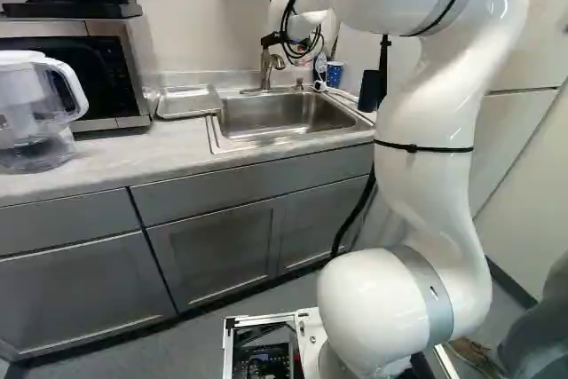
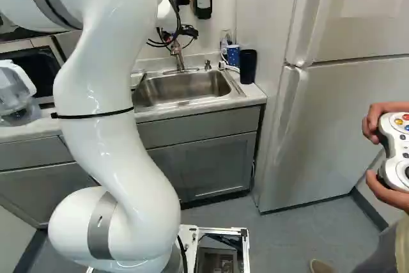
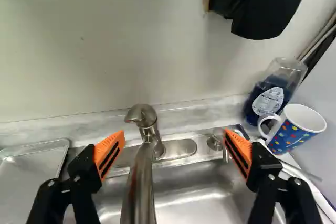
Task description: Rinse the cup and place it in the tray
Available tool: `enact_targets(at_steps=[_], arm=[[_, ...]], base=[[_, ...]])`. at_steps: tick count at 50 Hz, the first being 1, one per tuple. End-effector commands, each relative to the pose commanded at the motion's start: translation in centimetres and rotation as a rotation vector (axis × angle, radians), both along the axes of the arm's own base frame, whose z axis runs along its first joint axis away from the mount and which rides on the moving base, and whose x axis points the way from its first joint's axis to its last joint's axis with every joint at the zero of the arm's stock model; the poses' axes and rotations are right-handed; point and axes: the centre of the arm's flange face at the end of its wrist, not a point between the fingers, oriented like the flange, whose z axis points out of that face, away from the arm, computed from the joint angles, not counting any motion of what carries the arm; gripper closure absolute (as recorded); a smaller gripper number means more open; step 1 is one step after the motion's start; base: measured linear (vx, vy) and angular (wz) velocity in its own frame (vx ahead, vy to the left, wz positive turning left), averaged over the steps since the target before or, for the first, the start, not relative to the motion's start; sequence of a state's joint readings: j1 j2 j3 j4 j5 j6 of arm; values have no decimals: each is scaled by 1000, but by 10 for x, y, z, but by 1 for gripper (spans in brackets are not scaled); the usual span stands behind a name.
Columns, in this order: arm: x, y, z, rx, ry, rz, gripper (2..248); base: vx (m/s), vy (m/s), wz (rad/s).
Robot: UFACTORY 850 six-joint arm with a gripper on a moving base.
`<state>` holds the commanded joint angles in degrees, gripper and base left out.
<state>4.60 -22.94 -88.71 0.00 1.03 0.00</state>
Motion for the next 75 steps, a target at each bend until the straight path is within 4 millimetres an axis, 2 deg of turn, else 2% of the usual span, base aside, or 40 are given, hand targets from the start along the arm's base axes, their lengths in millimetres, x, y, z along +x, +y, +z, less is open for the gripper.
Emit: enact_targets(at_steps=[9,29,46,75], arm=[[9,0,-2,0,2,0,3],[8,0,-4,-2,27,-2,3],[9,-9,-4,-2,31,-14,3],[17,-12,-5,-2,25,-19,3]], base=[[0,0,0],[0,0,0],[0,0,0],[0,0,0]])
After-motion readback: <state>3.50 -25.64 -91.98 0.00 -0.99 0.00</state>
